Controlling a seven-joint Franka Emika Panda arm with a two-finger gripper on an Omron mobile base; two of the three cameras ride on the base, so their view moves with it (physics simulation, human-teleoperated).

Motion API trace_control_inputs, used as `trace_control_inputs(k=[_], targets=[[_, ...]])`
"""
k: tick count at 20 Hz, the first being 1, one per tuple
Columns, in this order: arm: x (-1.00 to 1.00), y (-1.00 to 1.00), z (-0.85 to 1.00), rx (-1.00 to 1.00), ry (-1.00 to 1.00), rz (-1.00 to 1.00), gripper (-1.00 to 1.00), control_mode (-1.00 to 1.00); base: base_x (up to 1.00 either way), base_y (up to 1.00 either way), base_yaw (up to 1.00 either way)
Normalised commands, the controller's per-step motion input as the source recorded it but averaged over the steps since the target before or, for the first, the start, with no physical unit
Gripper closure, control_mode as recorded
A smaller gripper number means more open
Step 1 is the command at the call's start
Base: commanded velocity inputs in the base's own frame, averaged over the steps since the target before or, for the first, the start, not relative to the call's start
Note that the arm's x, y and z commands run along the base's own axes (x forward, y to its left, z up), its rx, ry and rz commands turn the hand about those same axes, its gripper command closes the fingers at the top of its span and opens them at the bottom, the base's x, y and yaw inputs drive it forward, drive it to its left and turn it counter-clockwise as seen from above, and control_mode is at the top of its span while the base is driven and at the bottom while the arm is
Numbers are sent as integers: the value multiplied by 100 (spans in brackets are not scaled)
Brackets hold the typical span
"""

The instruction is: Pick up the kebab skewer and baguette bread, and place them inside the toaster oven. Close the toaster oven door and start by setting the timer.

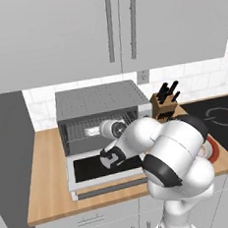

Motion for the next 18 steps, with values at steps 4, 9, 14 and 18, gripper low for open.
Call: trace_control_inputs(k=[4,9,14,18], targets=[[12,0,-11,0,0,0,-100,-100,0,0,0],[9,0,-8,0,1,0,-100,-100,0,0,0],[0,0,-10,0,4,0,-100,-100,0,0,0],[0,0,-14,0,3,0,-100,-100,0,0,0]])
